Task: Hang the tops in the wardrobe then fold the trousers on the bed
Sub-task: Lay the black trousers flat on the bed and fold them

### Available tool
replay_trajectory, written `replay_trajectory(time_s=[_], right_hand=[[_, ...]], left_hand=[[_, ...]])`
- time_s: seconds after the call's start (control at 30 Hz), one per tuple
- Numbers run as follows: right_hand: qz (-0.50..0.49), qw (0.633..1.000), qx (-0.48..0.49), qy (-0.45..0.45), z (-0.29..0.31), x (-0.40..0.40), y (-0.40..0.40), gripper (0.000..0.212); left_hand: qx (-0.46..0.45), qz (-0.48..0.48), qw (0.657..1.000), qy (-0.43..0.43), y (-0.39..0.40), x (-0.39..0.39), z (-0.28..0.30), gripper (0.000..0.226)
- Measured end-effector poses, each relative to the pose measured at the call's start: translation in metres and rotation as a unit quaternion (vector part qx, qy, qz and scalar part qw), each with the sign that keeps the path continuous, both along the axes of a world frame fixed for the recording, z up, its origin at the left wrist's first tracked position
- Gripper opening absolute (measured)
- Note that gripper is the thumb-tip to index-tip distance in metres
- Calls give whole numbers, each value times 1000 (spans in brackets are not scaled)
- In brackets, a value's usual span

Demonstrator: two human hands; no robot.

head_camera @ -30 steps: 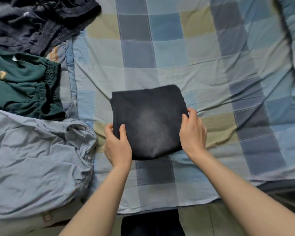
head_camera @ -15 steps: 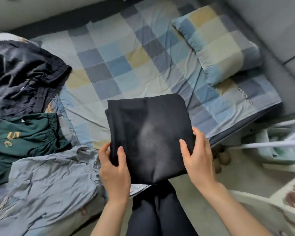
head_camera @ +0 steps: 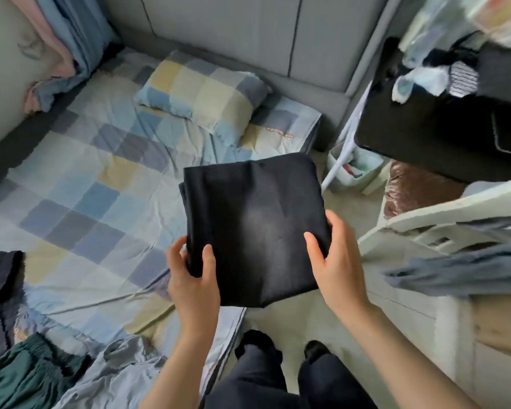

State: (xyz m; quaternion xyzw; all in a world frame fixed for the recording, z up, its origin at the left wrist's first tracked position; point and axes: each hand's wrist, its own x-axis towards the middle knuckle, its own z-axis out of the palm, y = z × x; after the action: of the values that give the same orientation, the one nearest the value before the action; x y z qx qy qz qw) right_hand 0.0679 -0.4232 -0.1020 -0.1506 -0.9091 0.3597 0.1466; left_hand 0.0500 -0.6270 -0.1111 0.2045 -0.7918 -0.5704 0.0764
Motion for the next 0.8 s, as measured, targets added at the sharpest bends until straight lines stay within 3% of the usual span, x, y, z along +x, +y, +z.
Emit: replay_trajectory(time_s=[0.23, 0.43, 0.63, 0.8], right_hand=[[-181, 984, -4, 1, 19, 97, 107, 47], [-316, 949, -5, -14, 25, 218, 198, 52], [-431, 902, 4, -13, 32, 346, 271, 54], [-521, 853, -15, -38, 30, 421, 312, 49]], left_hand=[[6, -186, 982, -17, 125, 25, 15, 22], [17, -314, 949, -17, 251, 98, 23, 27], [15, -439, 898, -32, 360, 193, 19, 28], [1, -548, 836, -33, 442, 241, 12, 27]])
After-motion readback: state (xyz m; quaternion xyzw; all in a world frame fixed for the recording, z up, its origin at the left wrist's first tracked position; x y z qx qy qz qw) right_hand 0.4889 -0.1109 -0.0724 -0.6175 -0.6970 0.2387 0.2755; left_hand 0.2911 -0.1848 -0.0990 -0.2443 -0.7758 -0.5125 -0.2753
